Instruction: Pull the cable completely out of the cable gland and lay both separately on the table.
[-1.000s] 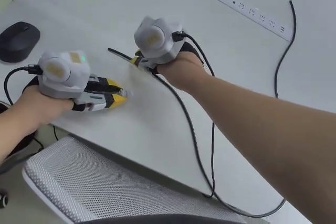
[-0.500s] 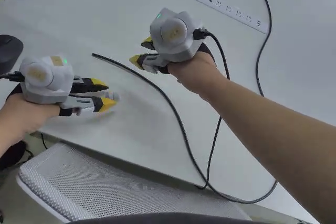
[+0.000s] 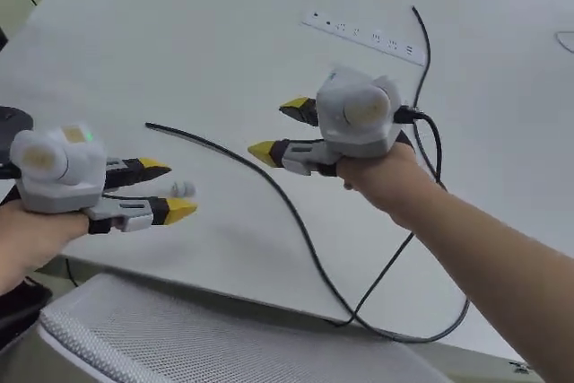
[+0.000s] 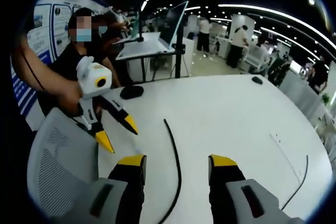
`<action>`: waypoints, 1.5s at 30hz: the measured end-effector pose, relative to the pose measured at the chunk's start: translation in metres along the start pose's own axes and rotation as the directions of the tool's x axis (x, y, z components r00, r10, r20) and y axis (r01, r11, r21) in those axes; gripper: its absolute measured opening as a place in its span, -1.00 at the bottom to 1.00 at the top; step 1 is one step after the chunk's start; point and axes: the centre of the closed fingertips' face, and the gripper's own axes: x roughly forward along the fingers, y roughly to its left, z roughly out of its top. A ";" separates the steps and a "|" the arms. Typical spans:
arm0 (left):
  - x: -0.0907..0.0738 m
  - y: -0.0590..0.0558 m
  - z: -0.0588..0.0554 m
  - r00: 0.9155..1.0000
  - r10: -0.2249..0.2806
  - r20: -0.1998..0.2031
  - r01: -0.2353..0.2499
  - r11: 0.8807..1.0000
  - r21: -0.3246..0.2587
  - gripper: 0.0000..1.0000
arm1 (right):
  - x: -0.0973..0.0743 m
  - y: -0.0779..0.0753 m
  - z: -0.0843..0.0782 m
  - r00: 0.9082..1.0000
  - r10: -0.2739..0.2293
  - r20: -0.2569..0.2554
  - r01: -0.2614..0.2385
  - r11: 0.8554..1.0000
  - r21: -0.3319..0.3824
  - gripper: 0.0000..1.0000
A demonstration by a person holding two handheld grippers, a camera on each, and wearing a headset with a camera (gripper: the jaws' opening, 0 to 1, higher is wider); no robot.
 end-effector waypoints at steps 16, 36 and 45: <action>-0.031 -0.040 0.032 0.999 -0.039 0.025 0.038 0.999 0.037 0.18 | -0.095 0.008 -0.045 0.969 -0.178 0.172 0.125 0.952 0.280 0.33; -0.053 -0.044 0.027 1.000 0.017 -0.003 -0.016 0.996 0.089 0.71 | -0.136 0.046 -0.132 0.973 -0.221 0.066 0.175 0.894 0.411 0.89; -0.054 -0.032 0.024 0.998 0.047 -0.033 -0.045 0.997 0.063 0.87 | -0.134 0.050 -0.133 0.981 -0.181 0.062 0.139 0.896 0.422 0.98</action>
